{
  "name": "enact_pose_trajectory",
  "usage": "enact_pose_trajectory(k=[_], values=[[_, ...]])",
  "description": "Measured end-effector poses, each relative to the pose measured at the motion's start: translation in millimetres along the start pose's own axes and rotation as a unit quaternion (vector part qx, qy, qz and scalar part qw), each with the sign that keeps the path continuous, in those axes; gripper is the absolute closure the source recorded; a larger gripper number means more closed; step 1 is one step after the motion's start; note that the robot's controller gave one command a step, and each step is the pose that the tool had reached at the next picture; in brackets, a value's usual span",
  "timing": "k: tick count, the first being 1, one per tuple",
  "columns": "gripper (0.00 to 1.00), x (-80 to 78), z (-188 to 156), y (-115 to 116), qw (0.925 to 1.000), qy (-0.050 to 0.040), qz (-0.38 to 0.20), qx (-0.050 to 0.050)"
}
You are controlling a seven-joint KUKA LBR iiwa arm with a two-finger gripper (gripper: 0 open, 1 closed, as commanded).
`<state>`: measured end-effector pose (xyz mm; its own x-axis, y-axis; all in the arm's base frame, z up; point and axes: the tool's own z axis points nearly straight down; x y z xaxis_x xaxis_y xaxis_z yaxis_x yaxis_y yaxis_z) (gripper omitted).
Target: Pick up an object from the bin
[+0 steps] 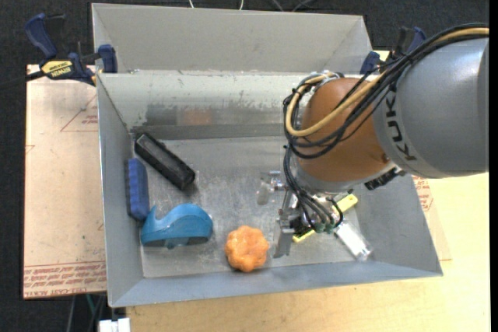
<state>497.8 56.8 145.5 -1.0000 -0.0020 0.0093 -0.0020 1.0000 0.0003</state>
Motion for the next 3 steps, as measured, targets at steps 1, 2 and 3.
enact_pose_trajectory(k=[1, 2, 3], values=[[0.00, -1.7, -3, 0, 1.0000, -0.0030, 0.001, 0.000], [0.00, 9.5, 10, 45, 0.9851, -0.0012, -0.172, 0.000], [0.00, 14.7, 2, 54, 0.9941, -0.0019, -0.108, 0.000]])
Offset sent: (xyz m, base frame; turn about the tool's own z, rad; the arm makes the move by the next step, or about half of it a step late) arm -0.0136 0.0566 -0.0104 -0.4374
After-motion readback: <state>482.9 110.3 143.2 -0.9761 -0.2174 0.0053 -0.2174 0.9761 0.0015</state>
